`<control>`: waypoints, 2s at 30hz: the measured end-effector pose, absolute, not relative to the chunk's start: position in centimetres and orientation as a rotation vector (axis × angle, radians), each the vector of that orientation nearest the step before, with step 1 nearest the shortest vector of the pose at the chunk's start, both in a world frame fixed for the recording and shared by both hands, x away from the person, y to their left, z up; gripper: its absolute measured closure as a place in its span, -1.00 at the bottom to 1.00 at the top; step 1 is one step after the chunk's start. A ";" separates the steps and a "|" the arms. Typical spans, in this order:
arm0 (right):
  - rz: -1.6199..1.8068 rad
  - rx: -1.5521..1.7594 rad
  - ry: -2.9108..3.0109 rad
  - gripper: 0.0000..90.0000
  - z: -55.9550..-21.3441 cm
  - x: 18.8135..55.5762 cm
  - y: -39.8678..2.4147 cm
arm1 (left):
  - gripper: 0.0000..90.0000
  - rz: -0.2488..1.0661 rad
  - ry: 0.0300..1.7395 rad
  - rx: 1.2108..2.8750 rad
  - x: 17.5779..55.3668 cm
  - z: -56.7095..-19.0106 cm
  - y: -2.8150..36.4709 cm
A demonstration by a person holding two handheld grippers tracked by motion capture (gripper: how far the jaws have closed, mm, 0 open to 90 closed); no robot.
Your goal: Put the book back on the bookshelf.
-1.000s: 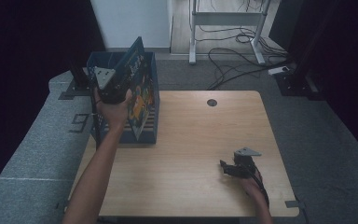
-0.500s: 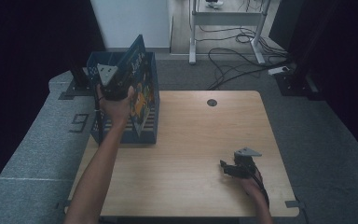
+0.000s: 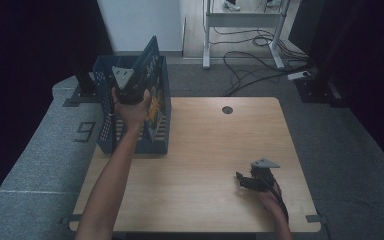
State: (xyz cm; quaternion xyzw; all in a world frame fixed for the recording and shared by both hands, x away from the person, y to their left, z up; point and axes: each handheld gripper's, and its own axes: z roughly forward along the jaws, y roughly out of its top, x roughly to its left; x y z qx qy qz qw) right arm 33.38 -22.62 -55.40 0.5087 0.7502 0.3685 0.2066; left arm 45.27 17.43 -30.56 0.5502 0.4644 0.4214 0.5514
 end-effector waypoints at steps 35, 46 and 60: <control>1.000 1.414 2.082 -0.40 -55.4 33.2 -22.4 | 0.82 1.010 1.131 1.302 47.6 -33.7 17.0; 0.998 1.408 2.084 -0.40 -55.4 33.2 -22.4 | 0.78 1.001 1.110 1.382 47.2 -37.3 15.8; 0.972 1.392 2.087 -0.41 -55.4 33.1 -22.1 | 0.42 0.950 1.031 1.466 45.8 -38.2 15.0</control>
